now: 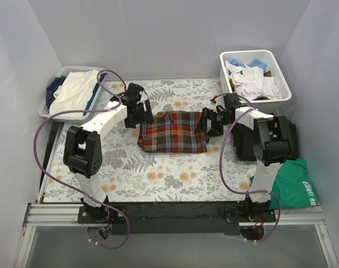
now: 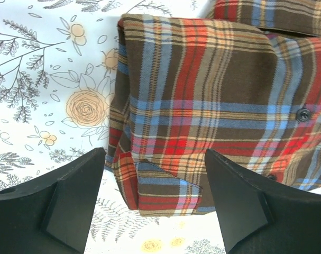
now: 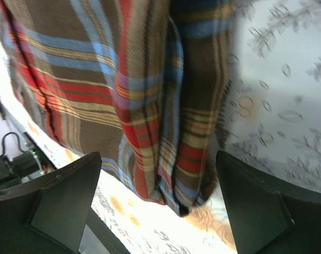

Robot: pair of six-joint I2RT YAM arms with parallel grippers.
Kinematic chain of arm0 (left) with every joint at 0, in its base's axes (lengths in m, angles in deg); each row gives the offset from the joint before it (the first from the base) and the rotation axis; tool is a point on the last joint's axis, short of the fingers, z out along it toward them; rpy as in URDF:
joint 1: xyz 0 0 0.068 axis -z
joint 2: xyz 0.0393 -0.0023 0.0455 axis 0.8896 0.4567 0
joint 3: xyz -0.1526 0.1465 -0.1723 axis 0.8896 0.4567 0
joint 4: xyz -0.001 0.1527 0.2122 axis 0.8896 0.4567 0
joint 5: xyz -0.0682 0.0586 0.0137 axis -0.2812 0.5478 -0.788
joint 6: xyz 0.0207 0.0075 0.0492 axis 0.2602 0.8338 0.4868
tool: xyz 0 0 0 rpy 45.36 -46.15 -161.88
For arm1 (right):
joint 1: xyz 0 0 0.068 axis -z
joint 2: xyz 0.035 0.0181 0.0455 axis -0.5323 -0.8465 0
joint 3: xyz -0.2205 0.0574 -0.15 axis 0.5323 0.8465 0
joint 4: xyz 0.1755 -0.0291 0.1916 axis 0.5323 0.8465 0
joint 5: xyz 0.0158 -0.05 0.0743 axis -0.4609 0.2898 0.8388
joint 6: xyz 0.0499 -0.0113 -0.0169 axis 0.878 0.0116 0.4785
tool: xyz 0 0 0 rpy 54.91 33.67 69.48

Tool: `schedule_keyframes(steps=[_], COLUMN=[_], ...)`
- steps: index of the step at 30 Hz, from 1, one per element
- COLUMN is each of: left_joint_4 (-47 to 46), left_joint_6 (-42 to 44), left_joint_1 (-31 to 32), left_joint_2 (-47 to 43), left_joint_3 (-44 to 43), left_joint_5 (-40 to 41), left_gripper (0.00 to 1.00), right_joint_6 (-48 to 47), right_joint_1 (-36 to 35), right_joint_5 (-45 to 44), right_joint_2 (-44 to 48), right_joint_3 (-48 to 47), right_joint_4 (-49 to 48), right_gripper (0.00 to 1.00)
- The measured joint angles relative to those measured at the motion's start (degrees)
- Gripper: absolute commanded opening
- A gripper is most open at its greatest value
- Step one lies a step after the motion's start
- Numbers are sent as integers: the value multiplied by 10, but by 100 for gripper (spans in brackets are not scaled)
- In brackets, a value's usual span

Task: Fold and stack the long sleeve shirts
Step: Fold the shirt

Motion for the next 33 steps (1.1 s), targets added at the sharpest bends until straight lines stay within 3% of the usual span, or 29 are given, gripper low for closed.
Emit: schedule_keyframes(steps=[9,12,15,19,26,27,28,33], left_joint_4=[2,2,1,-1,-2,-2,-1,23], left_joint_6=[-8,-9,-13,-14,-14,-14,-14,-14], left_joint_1=[-1,4,10,13,14,14,14,15], left_joint_2=[51,80,98,98,98,98,98,98], left_joint_3=[10,12,19,20,20,20,19,0], left_joint_5=[10,9,5,3,2,3,2,9], left_gripper=[75,75,75,75,75,75,75,76], right_joint_6=[13,21,26,36,47,48,51,52], right_joint_1=[-21,-46,-72,-91,-92,-92,-93,-94], right_joint_5=[66,75,83,93,78,76,72,57], right_joint_2=[-41,-55,-65,-79,-84,-84,-84,-80], right_joint_3=[-21,-32,-36,-36,-24,-22,-20,-18], right_joint_4=[-62,-79,-99,-115,-118,-117,-117,-100], right_gripper=[99,95,83,58,29,13,3,1])
